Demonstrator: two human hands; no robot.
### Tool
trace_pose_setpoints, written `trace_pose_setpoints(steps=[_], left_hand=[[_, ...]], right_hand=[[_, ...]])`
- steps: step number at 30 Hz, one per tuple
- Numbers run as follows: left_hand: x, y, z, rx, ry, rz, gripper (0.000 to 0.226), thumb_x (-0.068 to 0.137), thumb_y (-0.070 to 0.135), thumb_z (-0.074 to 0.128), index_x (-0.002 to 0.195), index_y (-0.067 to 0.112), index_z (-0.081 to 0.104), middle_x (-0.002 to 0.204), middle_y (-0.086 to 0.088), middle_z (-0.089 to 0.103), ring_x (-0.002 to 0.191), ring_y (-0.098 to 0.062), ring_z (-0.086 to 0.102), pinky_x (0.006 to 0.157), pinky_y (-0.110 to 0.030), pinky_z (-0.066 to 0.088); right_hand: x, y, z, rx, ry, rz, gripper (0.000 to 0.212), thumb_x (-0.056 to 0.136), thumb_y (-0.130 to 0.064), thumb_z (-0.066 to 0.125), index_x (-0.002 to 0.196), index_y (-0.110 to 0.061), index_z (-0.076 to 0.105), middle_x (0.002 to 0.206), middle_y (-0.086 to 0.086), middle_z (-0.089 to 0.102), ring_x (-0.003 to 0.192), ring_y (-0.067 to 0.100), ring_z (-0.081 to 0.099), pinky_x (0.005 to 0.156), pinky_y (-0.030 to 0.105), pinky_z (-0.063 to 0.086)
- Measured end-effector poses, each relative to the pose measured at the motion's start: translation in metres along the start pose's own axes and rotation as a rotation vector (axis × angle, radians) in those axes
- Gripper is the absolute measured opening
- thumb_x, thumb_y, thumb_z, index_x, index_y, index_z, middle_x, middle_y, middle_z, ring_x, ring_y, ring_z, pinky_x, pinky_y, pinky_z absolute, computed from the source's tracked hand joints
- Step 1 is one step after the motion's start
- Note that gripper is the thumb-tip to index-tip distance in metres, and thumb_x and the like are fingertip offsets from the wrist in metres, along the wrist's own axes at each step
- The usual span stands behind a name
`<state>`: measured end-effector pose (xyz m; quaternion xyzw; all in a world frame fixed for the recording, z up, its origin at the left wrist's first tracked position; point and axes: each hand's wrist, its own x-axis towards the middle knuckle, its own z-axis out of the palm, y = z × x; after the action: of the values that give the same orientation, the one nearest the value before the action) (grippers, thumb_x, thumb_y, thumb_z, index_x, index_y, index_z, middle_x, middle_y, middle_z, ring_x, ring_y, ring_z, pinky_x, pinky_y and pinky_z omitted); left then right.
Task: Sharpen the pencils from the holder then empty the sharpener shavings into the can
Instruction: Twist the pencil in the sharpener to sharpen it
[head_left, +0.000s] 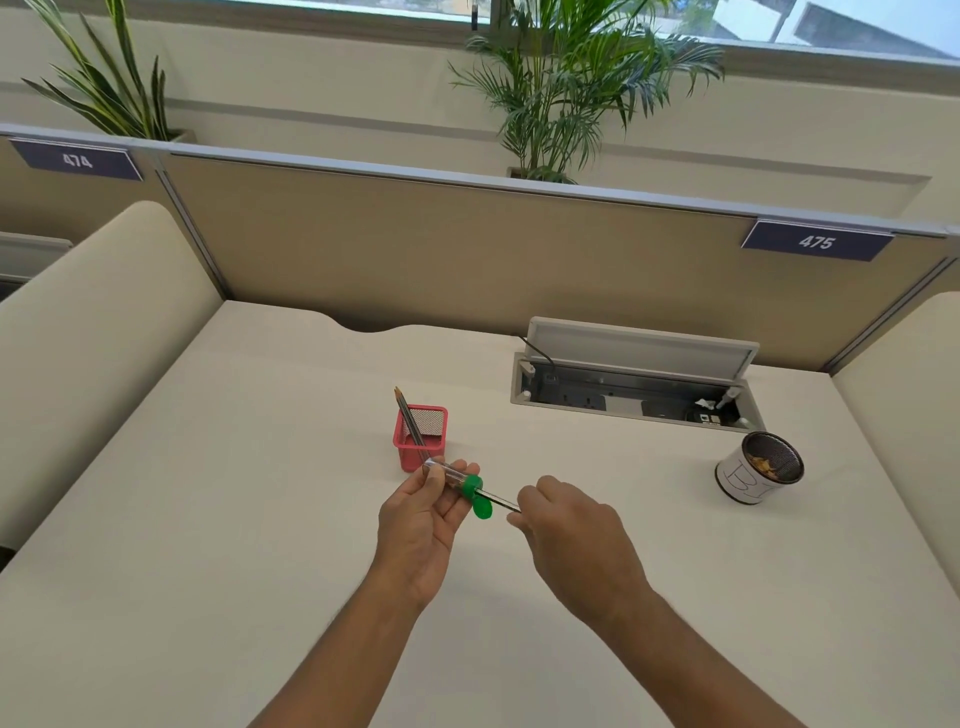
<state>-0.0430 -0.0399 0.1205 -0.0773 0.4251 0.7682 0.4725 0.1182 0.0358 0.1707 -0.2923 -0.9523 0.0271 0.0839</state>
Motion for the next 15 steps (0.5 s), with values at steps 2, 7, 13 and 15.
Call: trace_pose_setpoints(steps=[2, 7, 13, 15], left_hand=[[0.0, 0.002, 0.0, 0.013, -0.016, 0.004, 0.036, 0.111, 0.011, 0.051, 0.14, -0.009, 0.057, 0.122, -0.025, 0.078, 0.111, -0.034, 0.079, 0.092, -0.041, 0.066], [0.0, 0.008, 0.003, 0.034, -0.048, -0.008, 0.031, 0.111, 0.009, 0.051, 0.135, -0.008, 0.06, 0.124, -0.026, 0.076, 0.113, -0.036, 0.078, 0.084, -0.038, 0.068], [0.002, 0.006, 0.003, 0.045, -0.042, -0.001, 0.033, 0.11, 0.011, 0.052, 0.136, -0.008, 0.06, 0.126, -0.027, 0.076, 0.115, -0.036, 0.077, 0.092, -0.041, 0.066], [0.002, 0.004, 0.003, 0.048, -0.034, -0.002, 0.031, 0.11, 0.011, 0.053, 0.134, -0.007, 0.062, 0.126, -0.027, 0.075, 0.115, -0.036, 0.077, 0.095, -0.042, 0.065]], right_hand=[[0.003, 0.002, 0.004, 0.083, -0.07, 0.08, 0.033, 0.103, -0.041, 0.058, 0.079, -0.021, 0.047, 0.065, -0.008, 0.042, 0.052, 0.016, 0.036, 0.046, 0.026, 0.025], [0.009, 0.005, -0.002, 0.483, -0.269, 0.316, 0.042, 0.107, -0.045, 0.046, 0.083, -0.015, 0.064, 0.075, 0.001, 0.066, 0.07, 0.024, 0.061, 0.062, 0.038, 0.049], [0.009, 0.0, -0.008, 0.361, -0.201, 0.282, 0.036, 0.086, -0.052, 0.077, 0.091, -0.024, 0.054, 0.083, -0.006, 0.06, 0.073, 0.015, 0.056, 0.061, 0.029, 0.047], [0.006, -0.002, -0.008, 0.193, -0.152, 0.21, 0.031, 0.095, -0.047, 0.068, 0.087, -0.024, 0.049, 0.081, -0.006, 0.058, 0.072, 0.019, 0.055, 0.058, 0.032, 0.046]])
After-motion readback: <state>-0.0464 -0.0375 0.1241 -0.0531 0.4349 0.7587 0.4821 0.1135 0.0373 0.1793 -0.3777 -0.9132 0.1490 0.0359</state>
